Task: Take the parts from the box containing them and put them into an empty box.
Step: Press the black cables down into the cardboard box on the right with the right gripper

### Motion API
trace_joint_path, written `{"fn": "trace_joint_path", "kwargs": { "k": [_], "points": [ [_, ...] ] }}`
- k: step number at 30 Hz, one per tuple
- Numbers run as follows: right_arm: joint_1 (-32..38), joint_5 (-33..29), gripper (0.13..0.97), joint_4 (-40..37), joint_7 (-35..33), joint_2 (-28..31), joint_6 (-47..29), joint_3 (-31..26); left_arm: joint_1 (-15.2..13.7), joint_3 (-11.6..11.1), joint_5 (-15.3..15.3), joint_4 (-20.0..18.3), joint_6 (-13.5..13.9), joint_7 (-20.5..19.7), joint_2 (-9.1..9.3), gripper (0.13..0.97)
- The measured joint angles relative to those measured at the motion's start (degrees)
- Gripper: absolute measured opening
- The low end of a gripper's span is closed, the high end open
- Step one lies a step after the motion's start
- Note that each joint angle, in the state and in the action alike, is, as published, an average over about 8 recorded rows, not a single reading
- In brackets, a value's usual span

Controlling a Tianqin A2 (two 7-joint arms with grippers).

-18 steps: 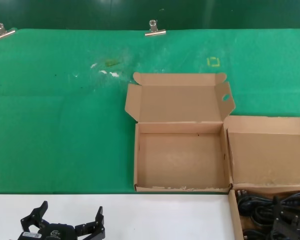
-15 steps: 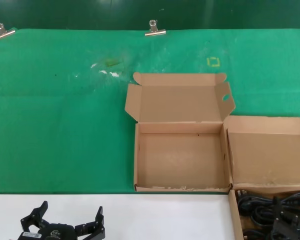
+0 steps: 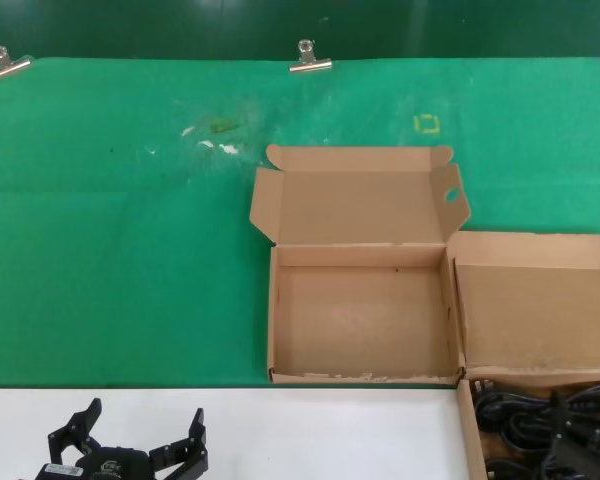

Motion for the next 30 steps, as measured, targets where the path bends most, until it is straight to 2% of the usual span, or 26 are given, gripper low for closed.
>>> {"fn": "trace_joint_path", "kwargs": {
  "k": [5,9,11,15,18,23,26,30],
  "points": [
    [-0.31,3.10,0.966,1.78,0.69,4.28,1.98,-2.11,0.00,0.00,0.00,0.00,0.00,0.00,0.00,0.844],
    [-1.02,6.26,0.966,4.05,2.21,10.75,1.34,-4.14,0.00,0.00,0.00,0.00,0.00,0.00,0.00,0.844],
    [-1.56,7.35,0.966,5.08,3.04,14.46,-0.81,-4.54,0.00,0.00,0.00,0.00,0.00,0.00,0.00,0.804],
    [-2.78,10.11,0.966,6.46,1.58,21.98,-9.05,-3.71,0.00,0.00,0.00,0.00,0.00,0.00,0.00,0.725],
    [-3.22,13.62,0.966,6.75,-2.57,27.53,-16.71,-2.74,0.00,0.00,0.00,0.00,0.00,0.00,0.00,0.685],
    [-1.43,17.74,0.966,5.71,-9.57,36.08,-29.36,-2.14,0.00,0.00,0.00,0.00,0.00,0.00,0.00,0.550],
    [1.55,16.33,0.966,4.60,-11.49,40.41,-36.53,-2.80,0.00,0.00,0.00,0.00,0.00,0.00,0.00,0.470],
    [7.54,10.57,0.966,3.03,-12.08,44.99,-44.94,-5.42,0.00,0.00,0.00,0.00,0.00,0.00,0.00,0.405]
  ]
}}
